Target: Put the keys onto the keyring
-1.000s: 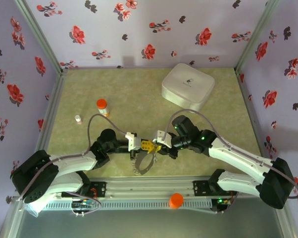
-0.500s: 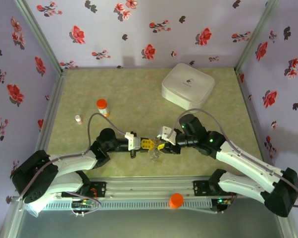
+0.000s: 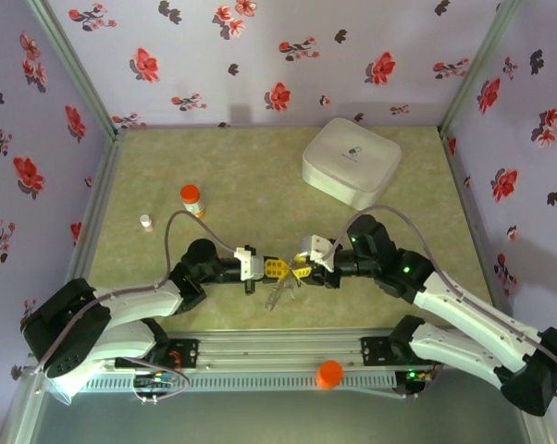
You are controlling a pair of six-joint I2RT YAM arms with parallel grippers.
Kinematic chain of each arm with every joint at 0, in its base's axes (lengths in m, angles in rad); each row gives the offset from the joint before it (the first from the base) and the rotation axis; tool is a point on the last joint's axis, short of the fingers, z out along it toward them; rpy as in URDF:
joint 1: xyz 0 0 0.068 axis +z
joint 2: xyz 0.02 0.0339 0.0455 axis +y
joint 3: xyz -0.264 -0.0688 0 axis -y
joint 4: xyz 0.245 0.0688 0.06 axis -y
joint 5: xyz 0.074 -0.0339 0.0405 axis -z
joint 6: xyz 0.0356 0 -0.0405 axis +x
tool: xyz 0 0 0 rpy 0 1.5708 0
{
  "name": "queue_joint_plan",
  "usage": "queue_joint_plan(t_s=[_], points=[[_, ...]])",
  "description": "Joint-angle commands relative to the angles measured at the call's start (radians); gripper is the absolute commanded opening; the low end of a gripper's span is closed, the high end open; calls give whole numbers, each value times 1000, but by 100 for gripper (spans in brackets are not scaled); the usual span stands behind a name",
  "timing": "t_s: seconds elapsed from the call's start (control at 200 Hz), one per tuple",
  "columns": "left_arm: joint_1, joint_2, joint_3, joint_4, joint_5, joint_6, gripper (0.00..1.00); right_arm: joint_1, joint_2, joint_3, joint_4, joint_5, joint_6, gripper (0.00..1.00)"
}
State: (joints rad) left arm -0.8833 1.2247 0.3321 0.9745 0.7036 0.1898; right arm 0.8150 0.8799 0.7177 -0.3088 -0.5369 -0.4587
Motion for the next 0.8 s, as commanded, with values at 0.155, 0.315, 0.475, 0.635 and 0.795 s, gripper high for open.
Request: queue_joint_plan(t_s=[0.155,0.315,0.475,0.635,0.795], points=[[3,8,38,83,0,3,0,5,44,-1,62,-44,31,4],[3,-2,28,77,-71,-3,12,4,53,31,22,-25,1,0],[3,-46,60,-133,-119,41,22,9,78,97,-89,27,-55,0],[1,-74,111,-335,-109,85,20,31,130,174,-223,97,-134,0],[2,-70,143,-394,-86,101,13,63,171,224,-258,121,-161,0]])
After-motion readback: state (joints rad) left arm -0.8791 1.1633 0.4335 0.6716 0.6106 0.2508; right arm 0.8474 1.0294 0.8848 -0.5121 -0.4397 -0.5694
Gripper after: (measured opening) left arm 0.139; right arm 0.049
